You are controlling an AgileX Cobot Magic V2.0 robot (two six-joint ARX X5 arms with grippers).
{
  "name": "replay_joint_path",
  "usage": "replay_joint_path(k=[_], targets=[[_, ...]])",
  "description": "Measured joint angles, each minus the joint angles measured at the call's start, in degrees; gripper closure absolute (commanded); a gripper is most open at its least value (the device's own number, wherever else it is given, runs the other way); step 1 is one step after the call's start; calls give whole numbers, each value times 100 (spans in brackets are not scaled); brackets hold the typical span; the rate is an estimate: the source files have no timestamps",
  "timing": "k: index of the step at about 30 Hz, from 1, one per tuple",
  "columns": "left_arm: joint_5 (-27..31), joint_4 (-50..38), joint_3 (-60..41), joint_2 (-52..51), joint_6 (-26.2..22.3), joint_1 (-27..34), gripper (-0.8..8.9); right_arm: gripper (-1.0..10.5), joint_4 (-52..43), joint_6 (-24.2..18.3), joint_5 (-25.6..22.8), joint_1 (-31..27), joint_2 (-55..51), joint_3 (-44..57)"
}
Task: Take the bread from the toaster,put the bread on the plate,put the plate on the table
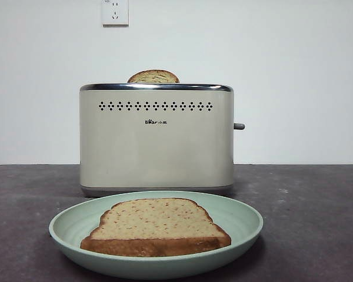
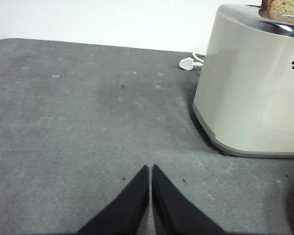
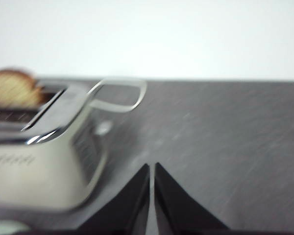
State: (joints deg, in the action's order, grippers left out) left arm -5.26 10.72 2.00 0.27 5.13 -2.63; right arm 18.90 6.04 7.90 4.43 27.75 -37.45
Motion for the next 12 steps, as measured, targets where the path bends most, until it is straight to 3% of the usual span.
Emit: replay_joint_path(k=[6,12], targets=[[0,0,0,0,0,0,806,941,-1320,-28,-2,-341,-1012,1386],[0,0,0,0,0,0,806,941,-1845,-28,-66,-422,-1827,2496]])
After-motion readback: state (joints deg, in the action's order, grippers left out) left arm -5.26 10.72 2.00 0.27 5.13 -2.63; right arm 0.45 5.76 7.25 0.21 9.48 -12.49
